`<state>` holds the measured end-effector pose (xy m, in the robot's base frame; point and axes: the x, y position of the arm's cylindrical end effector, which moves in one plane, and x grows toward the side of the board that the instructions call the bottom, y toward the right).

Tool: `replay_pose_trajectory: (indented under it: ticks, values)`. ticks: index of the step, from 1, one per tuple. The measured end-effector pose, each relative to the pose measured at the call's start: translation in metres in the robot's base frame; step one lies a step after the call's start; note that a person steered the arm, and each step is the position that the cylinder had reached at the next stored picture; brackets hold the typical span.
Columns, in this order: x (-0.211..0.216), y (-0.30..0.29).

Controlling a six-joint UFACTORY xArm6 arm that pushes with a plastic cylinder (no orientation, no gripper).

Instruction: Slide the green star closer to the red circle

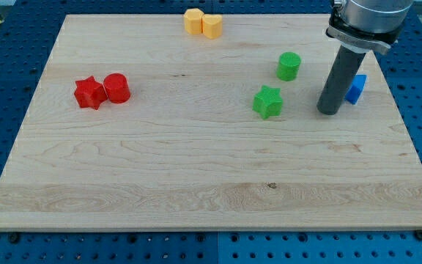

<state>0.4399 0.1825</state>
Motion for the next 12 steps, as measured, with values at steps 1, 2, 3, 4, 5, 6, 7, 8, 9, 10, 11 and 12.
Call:
replay_pose_trajectory:
  ticks: [1, 2, 3, 4, 5, 6, 7, 8, 9, 10, 11, 12]
  values:
    - [0.000, 0.003]
    - [0.005, 0.004]
    - [0.010, -0.013]
    - [0.010, -0.047]
    - [0.011, -0.057]
    - [0.011, -0.057]
    - [-0.004, -0.063]
    - [-0.005, -0.103]
    - [-0.003, -0.144]
    - [-0.003, -0.167]
    - [-0.003, -0.176]
    - [-0.003, -0.180]
